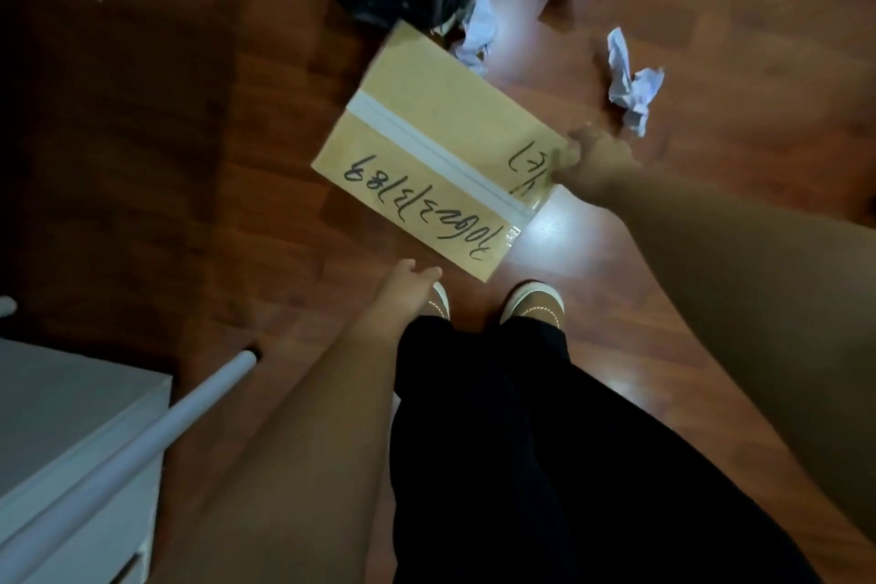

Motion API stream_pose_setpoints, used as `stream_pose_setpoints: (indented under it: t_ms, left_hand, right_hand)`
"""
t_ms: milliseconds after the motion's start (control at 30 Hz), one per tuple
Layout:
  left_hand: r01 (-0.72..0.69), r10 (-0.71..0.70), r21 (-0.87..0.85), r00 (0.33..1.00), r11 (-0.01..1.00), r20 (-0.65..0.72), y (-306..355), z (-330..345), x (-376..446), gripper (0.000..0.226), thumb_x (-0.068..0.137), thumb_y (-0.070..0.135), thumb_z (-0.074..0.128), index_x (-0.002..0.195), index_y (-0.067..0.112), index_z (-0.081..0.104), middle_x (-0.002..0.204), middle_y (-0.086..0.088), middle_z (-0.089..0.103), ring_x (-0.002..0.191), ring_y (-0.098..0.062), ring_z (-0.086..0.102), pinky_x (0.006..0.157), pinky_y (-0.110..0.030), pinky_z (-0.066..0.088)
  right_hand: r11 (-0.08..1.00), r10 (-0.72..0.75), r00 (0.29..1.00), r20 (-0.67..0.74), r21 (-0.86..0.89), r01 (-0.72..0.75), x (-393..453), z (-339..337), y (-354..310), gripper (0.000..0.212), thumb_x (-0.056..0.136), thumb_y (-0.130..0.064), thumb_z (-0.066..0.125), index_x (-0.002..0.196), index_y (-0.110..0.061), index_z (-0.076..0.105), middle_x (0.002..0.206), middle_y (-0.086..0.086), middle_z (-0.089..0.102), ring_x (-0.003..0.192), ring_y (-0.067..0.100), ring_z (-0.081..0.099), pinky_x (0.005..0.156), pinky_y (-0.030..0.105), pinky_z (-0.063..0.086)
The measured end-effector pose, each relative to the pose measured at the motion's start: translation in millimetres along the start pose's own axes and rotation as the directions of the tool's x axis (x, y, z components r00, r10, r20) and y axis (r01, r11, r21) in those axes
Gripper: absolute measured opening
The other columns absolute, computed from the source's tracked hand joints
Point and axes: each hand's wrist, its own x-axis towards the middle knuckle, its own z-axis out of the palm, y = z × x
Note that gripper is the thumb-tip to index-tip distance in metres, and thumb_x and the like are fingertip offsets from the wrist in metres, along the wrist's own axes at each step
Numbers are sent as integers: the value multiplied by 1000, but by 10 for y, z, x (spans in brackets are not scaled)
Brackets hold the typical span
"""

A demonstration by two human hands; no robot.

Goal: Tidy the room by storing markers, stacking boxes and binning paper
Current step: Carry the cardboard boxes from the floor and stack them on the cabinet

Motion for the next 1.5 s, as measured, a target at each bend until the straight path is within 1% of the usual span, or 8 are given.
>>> stream_pose_setpoints:
  t_ms: [133,267,367,567,800,1000,1267,1500]
  left_hand:
    - [133,-120,-219,990,967,73,3,262,361,80,86,49,63,151,19,29,154,-6,37,139,-29,36,109,-39,32]
    - [192,-149,-522,981,831,125,180,363,329,67,75,55,71,131,24,54,118,12,60,131,-22,45,93,-33,35]
    - [125,-200,-669,979,733,-36,125,186,109,83,63,46,84,133,14,51,123,-1,65,113,-23,62,98,-40,49]
    - [-30,-173,-708,962,705,-213,136,-359,-903,66,65,37,87,120,13,60,110,-6,72,94,-26,71,85,-47,58]
    - [-162,-114,-596,911,786,-398,374,-783,-2544,74,51,56,85,112,26,57,116,1,56,94,-17,62,84,-40,56]
    - [-384,133,-632,904,674,-407,853,-1055,-3850,69,66,26,87,120,25,44,109,-2,68,95,-23,70,83,-49,58]
    - [-735,432,-504,676,454,-597,1276,-1257,-5548,70,68,25,87,122,30,43,102,9,70,93,-9,69,71,-30,54]
    - [-924,384,-352,381,148,-841,902,-1755,-6770,59,69,21,87,109,37,47,110,9,66,100,-10,67,81,-34,57]
  right_hand:
    - [967,65,994,88,241,-85,363,230,103,70,81,-28,69,142,-12,39,124,6,54,117,28,50,99,39,43]
    - [941,103,981,163,303,-149,428,346,74,66,73,-37,76,132,-18,53,133,12,45,114,28,48,98,36,46]
    - [960,84,983,162,250,-123,146,315,-6,58,73,-42,75,126,-28,55,125,10,41,113,29,43,89,33,41]
    - [698,-48,981,187,708,-101,-719,-112,-480,42,74,-14,78,88,-27,40,105,8,61,91,25,63,85,39,52]
    - [535,-34,992,120,841,-83,-2067,-934,-659,41,76,-19,79,99,-19,45,95,1,60,76,12,62,64,26,47]
    - [266,-140,990,-19,962,56,-3132,-1741,-690,64,82,-11,73,138,-26,46,129,4,61,105,18,64,89,34,49]
    - [55,-362,872,-331,926,374,-4341,-3143,-959,72,82,-4,70,142,-32,44,112,0,74,105,25,69,90,40,52]
    - [-81,-653,596,-467,826,558,-5360,-3737,-1765,73,75,-8,74,135,-39,48,116,-1,72,105,23,69,85,41,55]
